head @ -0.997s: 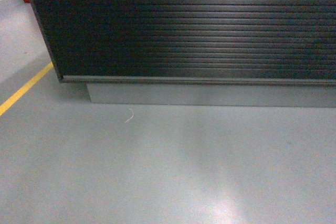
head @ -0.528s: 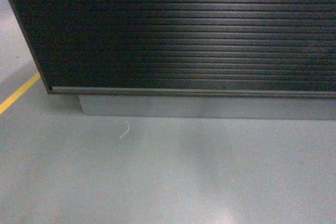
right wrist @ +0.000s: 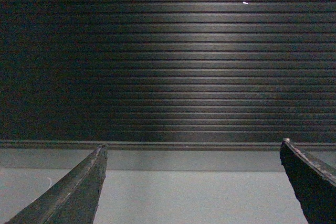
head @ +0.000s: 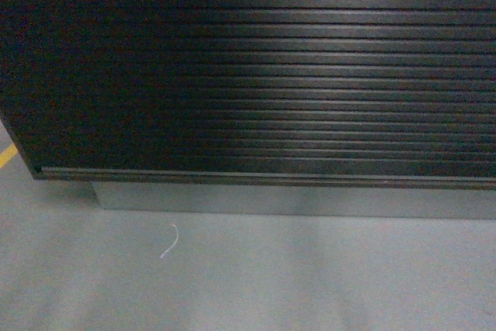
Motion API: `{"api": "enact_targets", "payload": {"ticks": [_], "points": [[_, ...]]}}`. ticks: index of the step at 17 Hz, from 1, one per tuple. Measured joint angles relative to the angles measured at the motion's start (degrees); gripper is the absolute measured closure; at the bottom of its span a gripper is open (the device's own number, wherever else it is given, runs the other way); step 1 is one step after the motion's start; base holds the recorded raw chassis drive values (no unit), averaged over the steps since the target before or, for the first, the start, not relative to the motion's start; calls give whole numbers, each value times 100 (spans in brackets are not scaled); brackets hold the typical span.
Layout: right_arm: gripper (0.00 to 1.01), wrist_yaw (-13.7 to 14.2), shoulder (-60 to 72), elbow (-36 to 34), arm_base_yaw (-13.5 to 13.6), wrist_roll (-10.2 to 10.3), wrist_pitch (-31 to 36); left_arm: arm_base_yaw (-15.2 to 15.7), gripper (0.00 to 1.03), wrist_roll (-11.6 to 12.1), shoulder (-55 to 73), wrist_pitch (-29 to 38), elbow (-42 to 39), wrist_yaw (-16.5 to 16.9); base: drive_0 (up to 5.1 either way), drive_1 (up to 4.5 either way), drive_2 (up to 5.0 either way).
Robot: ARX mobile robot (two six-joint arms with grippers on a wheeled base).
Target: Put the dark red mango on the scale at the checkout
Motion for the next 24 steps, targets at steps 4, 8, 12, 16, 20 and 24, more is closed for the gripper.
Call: {"api": "enact_targets", "payload": {"ticks": [4, 8, 12, 16, 20, 24], "points": [[3, 0, -2, 0, 0, 0, -44, 0, 5, 0, 0, -24, 0, 9, -5, 412, -421], [3, 4, 0, 0, 0, 0, -31, 0, 5, -2, 0, -15, 0, -7, -6, 388, -400], [3, -2, 0, 0, 0, -2, -35, 0, 5, 0, 0, -7, 0, 7, -6, 297, -310], [3, -2, 0, 0, 0, 0, -31, 0, 5, 0, 0, -17, 0, 9, 0, 0, 0], [3, -2, 0, 0, 0, 0, -31, 0, 5, 0, 0, -15, 0, 9, 0, 0, 0], [3, -2, 0, 0, 0, 0, -31, 0, 5, 0, 0, -15, 0, 9, 0, 0, 0]]}}
